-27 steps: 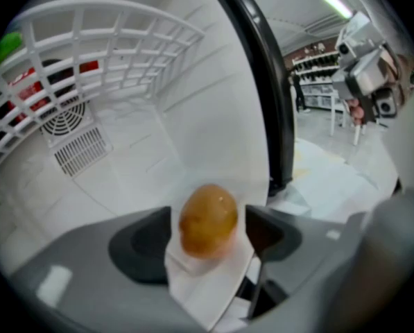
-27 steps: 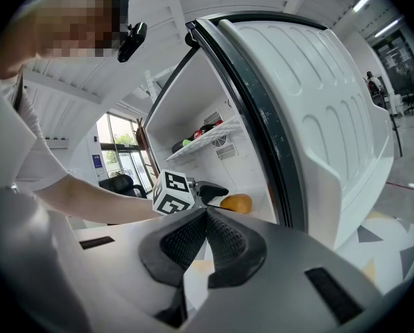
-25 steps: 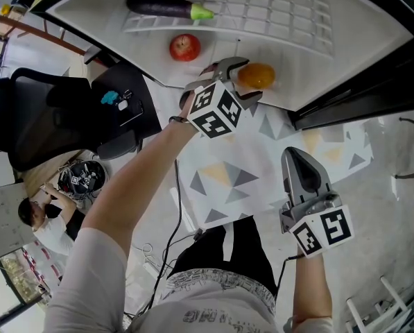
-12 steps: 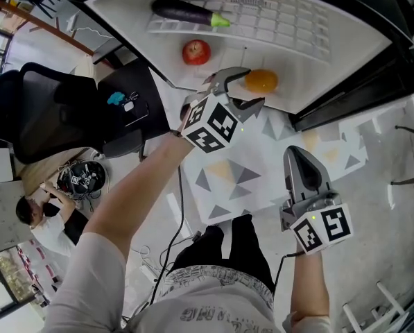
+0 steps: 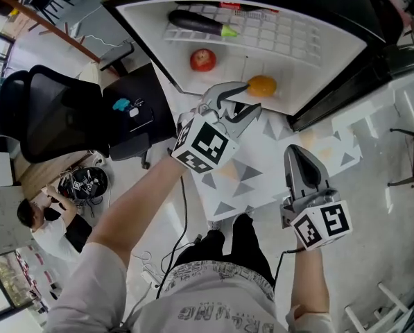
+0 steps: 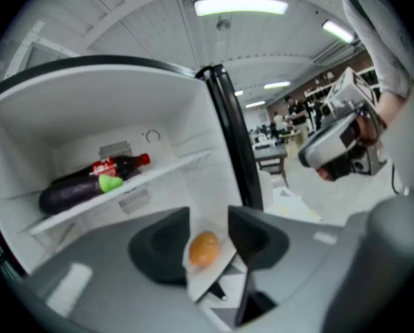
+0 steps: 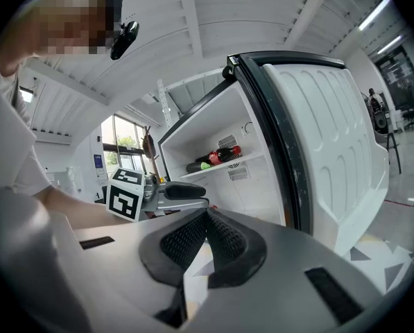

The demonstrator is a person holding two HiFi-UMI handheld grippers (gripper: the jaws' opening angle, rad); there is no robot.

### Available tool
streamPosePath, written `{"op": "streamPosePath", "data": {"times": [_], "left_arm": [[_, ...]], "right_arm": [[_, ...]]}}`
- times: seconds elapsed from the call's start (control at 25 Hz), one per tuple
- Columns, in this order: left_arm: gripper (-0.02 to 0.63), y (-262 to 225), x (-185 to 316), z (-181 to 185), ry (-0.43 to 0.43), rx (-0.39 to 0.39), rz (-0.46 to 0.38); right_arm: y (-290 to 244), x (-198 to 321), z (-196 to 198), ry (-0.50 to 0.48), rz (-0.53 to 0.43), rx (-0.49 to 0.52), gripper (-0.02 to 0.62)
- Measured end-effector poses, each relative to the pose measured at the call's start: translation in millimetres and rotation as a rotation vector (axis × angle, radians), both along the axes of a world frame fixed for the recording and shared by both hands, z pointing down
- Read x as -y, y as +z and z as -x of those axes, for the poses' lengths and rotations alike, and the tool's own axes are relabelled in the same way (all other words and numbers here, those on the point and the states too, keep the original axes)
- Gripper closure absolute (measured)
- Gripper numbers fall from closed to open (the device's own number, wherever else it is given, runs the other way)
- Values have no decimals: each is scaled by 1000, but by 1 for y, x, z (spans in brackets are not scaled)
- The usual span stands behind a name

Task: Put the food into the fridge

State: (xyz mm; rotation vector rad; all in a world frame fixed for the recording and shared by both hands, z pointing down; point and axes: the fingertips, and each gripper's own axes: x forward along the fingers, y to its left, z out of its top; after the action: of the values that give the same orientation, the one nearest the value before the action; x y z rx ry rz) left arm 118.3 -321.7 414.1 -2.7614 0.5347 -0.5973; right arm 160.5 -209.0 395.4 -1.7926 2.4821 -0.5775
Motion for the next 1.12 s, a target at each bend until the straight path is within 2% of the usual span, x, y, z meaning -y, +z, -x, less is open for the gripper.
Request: {"op": "streamPosePath", "data": {"times": [0.2,0.8,1.12], "left_arm": [[447,-23,-15,18,-10,-45,3],[527,-94,-80,64,17,-159,-56],[557,-109,-108,88,-12,-206,-53]], "right_arm": [[-16,-5,8,1,-19,-17,594],[-67,-26,32,8,-74,-66,594],[-79,-40,48,4,-81,-80,594]]}}
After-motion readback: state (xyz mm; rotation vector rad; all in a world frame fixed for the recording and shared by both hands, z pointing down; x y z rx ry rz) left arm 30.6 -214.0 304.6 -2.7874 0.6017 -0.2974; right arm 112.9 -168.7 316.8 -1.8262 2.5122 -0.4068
